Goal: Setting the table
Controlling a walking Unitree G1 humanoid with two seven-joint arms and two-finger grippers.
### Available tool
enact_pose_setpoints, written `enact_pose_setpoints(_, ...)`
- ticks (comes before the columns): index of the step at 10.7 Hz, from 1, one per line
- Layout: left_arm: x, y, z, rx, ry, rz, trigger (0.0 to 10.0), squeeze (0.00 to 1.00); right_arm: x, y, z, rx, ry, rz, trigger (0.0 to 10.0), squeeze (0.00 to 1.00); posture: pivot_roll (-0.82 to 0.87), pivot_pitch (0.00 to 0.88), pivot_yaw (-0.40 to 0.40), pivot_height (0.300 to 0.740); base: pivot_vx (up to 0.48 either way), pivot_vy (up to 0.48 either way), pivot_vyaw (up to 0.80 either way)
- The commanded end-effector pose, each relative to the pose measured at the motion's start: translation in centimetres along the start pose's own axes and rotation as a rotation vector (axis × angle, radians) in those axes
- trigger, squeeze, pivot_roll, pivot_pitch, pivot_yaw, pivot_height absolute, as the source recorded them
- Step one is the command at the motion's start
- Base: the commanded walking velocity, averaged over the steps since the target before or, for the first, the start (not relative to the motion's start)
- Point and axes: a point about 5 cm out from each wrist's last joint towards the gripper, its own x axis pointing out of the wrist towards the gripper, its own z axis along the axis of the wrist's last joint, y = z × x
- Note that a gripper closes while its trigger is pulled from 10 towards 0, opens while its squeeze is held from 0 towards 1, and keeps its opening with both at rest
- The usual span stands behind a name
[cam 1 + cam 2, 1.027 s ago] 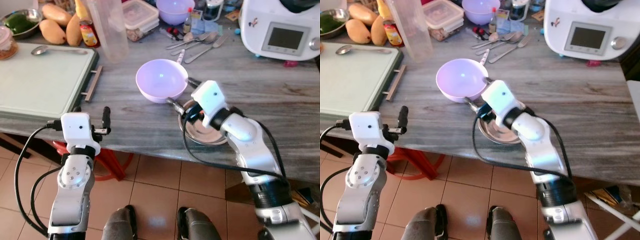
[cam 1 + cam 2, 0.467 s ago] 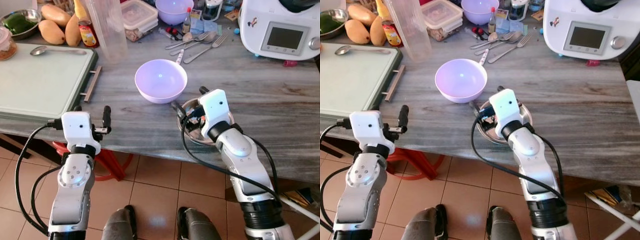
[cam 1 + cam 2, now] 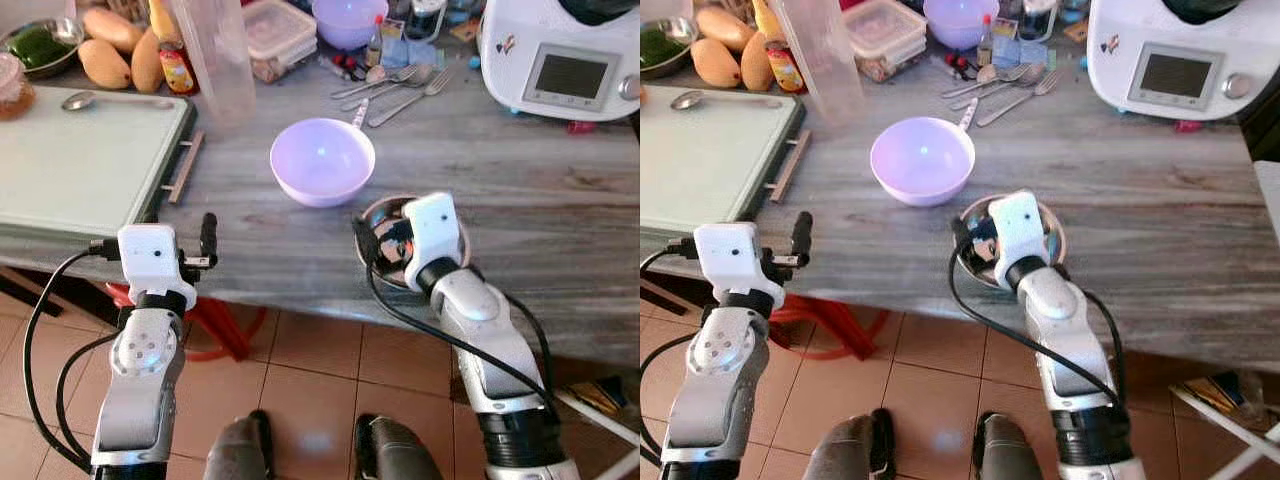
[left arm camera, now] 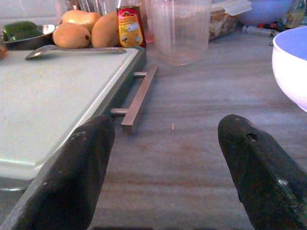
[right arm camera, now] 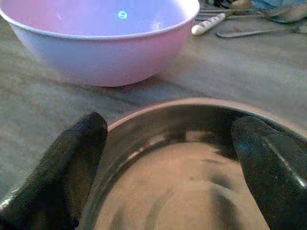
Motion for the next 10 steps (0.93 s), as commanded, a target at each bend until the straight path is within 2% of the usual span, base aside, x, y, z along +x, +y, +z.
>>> enact_pose_setpoints(1,-0.1,0.2,-0.2,0.006,0.016,0.001,10.0,0.0,-0.4,-0.2,-0.7,0.02,0.038,-0.02,10.0,0.0,-0.02,0.197,0.033,0.74,0.0,0.0,0.0)
enact_pose_setpoints(5,-0.1,0.2,-0.1,0.007,0.012,0.004,10.0,0.0,0.1,-0.8,-0.7,0.074,0.081,-0.055,10.0,0.0,-0.01,0.195,0.027,0.74,0.0,0.0,0.0)
enact_pose_setpoints(10,0.0,0.1,0.0,0.006,0.008,0.003,10.0,0.0,-1.2,-1.2,1.0,0.054,0.053,-0.024,10.0,0.0,-0.02,0.196,0.027,0.74,0.0,0.0,0.0)
